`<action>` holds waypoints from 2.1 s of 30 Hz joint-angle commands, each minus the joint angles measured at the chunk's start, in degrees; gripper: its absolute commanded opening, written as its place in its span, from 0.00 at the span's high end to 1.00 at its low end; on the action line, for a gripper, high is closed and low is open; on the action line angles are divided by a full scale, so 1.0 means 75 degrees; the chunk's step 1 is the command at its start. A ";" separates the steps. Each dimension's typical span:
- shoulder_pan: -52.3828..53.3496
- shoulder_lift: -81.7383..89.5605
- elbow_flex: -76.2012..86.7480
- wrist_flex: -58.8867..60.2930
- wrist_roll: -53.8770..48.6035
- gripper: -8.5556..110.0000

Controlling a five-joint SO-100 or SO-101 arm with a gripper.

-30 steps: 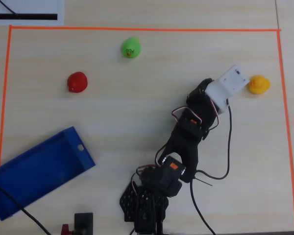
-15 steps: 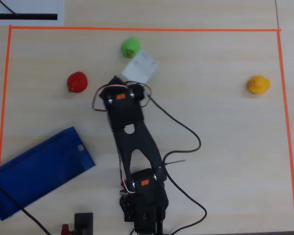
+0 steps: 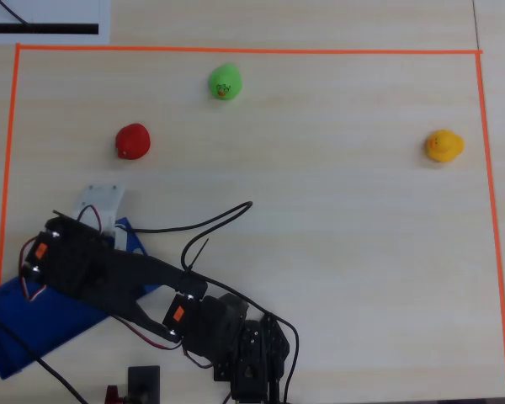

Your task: Grasp blue duck and put it into box.

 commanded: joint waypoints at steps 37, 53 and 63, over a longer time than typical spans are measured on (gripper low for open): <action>0.3363 0.3668 0.1395 -0.2988 -0.1523 0.93; 0.8484 1.2645 1.1848 -0.7887 -0.4840 0.93; 0.8859 1.4402 1.3348 -0.4359 -0.6410 0.93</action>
